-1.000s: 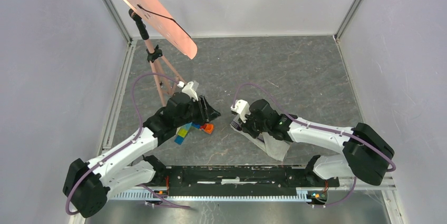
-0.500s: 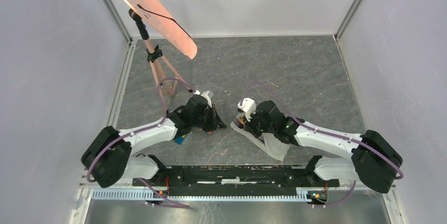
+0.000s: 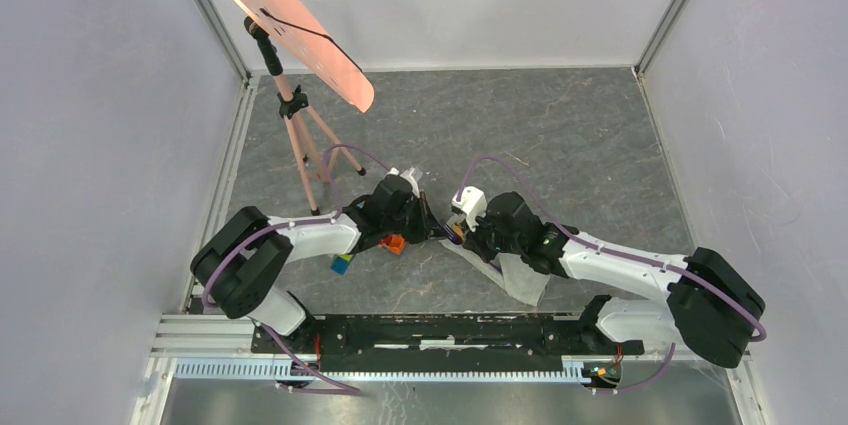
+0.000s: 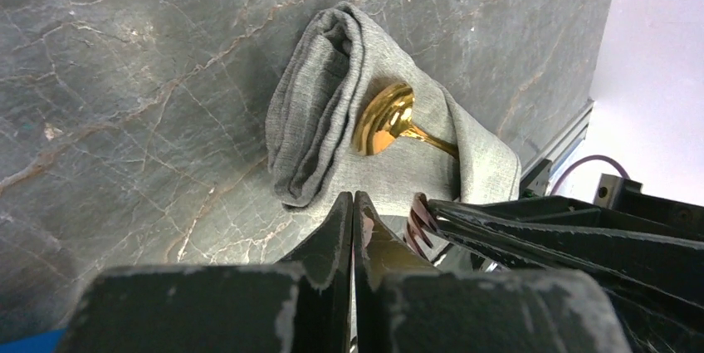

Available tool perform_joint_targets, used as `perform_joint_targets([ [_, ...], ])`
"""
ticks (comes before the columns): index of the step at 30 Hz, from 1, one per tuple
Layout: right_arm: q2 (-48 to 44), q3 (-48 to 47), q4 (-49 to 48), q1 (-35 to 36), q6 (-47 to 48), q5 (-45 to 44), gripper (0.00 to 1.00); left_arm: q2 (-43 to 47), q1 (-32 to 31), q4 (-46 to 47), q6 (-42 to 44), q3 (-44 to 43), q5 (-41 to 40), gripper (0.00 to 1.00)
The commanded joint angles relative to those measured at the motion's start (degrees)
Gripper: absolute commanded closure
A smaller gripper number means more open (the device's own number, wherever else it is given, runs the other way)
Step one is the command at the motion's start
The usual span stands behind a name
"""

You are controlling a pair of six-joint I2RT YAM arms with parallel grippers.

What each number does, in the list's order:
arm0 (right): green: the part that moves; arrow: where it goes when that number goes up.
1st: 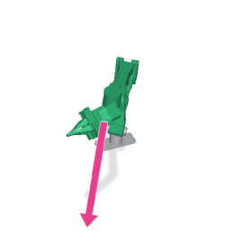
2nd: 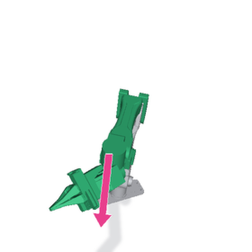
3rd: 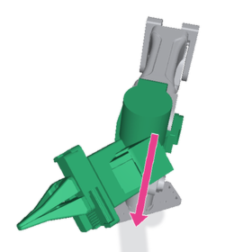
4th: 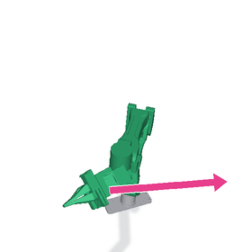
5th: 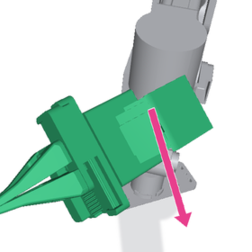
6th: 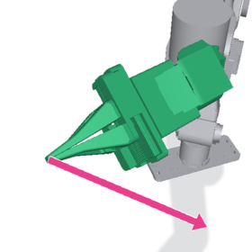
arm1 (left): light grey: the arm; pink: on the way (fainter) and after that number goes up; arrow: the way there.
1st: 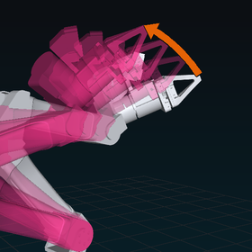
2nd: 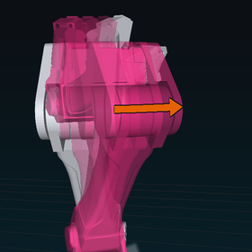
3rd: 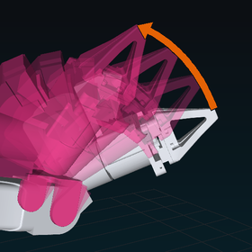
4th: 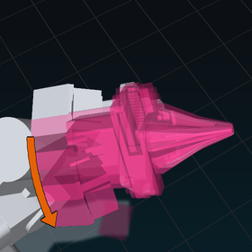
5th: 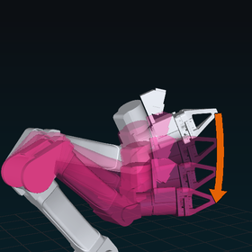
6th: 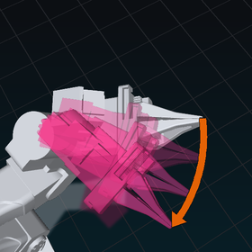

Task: Fold the napkin into a case and place the utensils inside
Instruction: Stuff the fork into the folded napkin.

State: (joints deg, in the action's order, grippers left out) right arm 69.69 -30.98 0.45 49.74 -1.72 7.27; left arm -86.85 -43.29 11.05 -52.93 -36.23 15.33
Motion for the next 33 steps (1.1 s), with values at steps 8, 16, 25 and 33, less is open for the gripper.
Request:
perform_joint_targets([
  [8, 0.4, -1.5, 3.3, -0.1, -0.1, -0.7, 1.00, -5.5, -0.4, 0.4, -1.9, -1.5, -2.5, 0.98],
  [16, 3.5, -2.6, 6.6, 1.0, 1.1, -0.8, 1.00, -6.2, -0.4, 0.6, -2.0, -1.5, -3.0, 0.98],
  [25, 5.6, -2.8, 5.8, 1.4, 1.3, -3.4, 1.00, -5.7, -0.4, 0.5, -1.8, -1.9, -2.7, 0.98],
  [33, 6.7, -3.1, 4.9, 1.4, 1.3, -5.9, 0.94, -4.0, -0.4, -2.7, 0.1, -3.6, -2.9, 0.98],
])
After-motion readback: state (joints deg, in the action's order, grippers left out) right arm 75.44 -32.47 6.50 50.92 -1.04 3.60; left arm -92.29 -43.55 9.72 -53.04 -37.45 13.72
